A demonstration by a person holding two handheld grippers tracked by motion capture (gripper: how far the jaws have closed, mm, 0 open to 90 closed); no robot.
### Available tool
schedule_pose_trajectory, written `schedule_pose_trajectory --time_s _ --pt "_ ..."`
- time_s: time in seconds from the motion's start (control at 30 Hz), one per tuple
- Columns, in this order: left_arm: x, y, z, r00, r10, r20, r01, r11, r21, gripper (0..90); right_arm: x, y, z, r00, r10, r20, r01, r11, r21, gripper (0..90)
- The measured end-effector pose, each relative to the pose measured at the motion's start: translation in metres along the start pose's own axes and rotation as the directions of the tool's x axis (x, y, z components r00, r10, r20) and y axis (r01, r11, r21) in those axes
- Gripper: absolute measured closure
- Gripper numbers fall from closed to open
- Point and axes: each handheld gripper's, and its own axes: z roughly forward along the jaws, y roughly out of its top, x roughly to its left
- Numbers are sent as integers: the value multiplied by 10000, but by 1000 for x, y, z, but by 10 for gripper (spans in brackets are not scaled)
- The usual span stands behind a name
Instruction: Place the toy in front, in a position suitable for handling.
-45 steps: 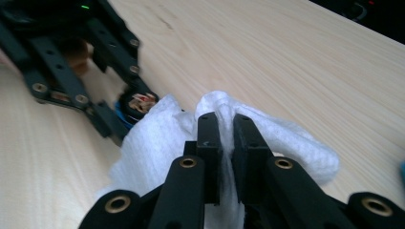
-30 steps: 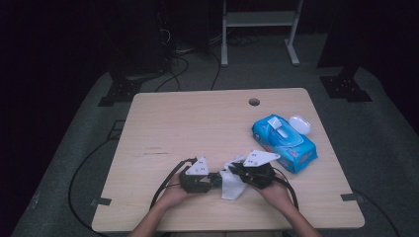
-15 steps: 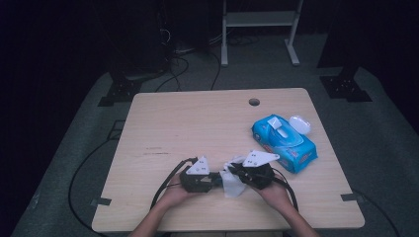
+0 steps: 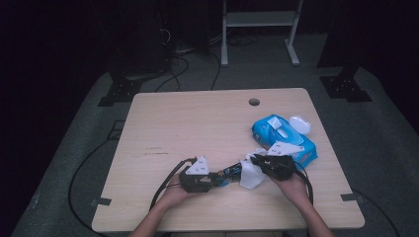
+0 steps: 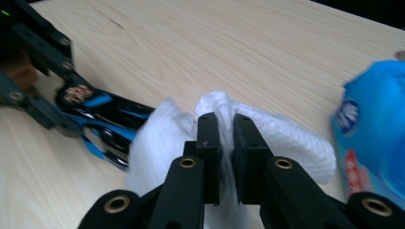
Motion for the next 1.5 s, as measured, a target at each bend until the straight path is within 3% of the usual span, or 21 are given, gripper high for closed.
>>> schedule_pose_trajectory --time_s 0.17,0.33,0.43,0.5,0.57,0.6,0.67,0.73,0.77,0.9,0.97,1.03,1.07,1.17,1.2,1.33,1.37,1.4,1.5 --pt "0 0 0 10000 55 50 -55 10000 9 698 16 9 12 9985 -431 -331 434 9990 68 820" --pt "0 0 0 10000 44 52 -44 10000 -5 698 27 13 21 9960 -513 -729 521 9986 96 820" --pt "0 0 0 10000 44 48 -44 10000 9 697 44 19 32 9894 -770 -1235 785 9969 75 820" --pt "-1 0 0 10000 -19 62 19 10000 -7 696 52 22 35 9878 -948 -1238 954 9954 -11 823" --pt "0 1 1 10000 69 61 -69 10000 3 696 55 24 37 9822 -614 -1773 610 9981 -74 824" --pt "0 1 1 10000 69 61 -69 10000 3 696 55 24 37 9822 -614 -1773 610 9981 -74 824" --pt "-1 1 2 10000 54 44 -53 10000 -22 696 71 26 44 9729 -918 -2124 918 9957 -97 824" --pt "-1 1 1 10000 52 39 -52 10000 -25 697 75 26 45 9718 -981 -2144 971 9952 -151 824" --pt "-1 1 1 10000 74 34 -74 10000 -16 697 79 29 47 9686 -1290 -2124 1292 9915 -130 824" --pt "-1 0 1 10000 81 -35 -82 10000 -34 698 71 27 42 9756 -1333 -1745 1345 9909 -49 824" --pt "-1 1 1 9999 129 -38 -129 9999 -17 699 54 20 32 9866 -1138 -1168 1147 9934 6 823" --pt "0 1 0 9999 132 -82 -132 9999 5 698 41 16 26 9915 -1137 -631 1145 9934 101 823" --pt "0 1 0 9999 137 -96 -137 9999 13 698 31 13 21 9960 -766 -456 769 9970 58 823" --pt "1 0 -1 9999 112 -107 -112 9999 12 697 13 8 12 9994 -355 -45 355 9993 94 824" --pt "1 0 -1 9999 138 -102 -138 9999 15 697 9 6 10 9998 -111 -138 113 9999 85 824" --pt "2 1 -1 9998 146 -113 -146 9999 19 697 13 6 12 9997 -215 -73 215 9998 32 825" --pt "2 0 -1 9999 120 -116 -120 9999 4 696 20 9 16 9984 -215 -525 215 9998 -6 824" --pt "3 0 -1 9999 105 -114 -105 9999 -3 696 25 10 20 9971 -353 -671 356 9994 37 824" --pt "5 -1 -4 9998 135 -176 -134 9999 48 696 30 14 22 9955 -712 -626 720 9973 107 823"
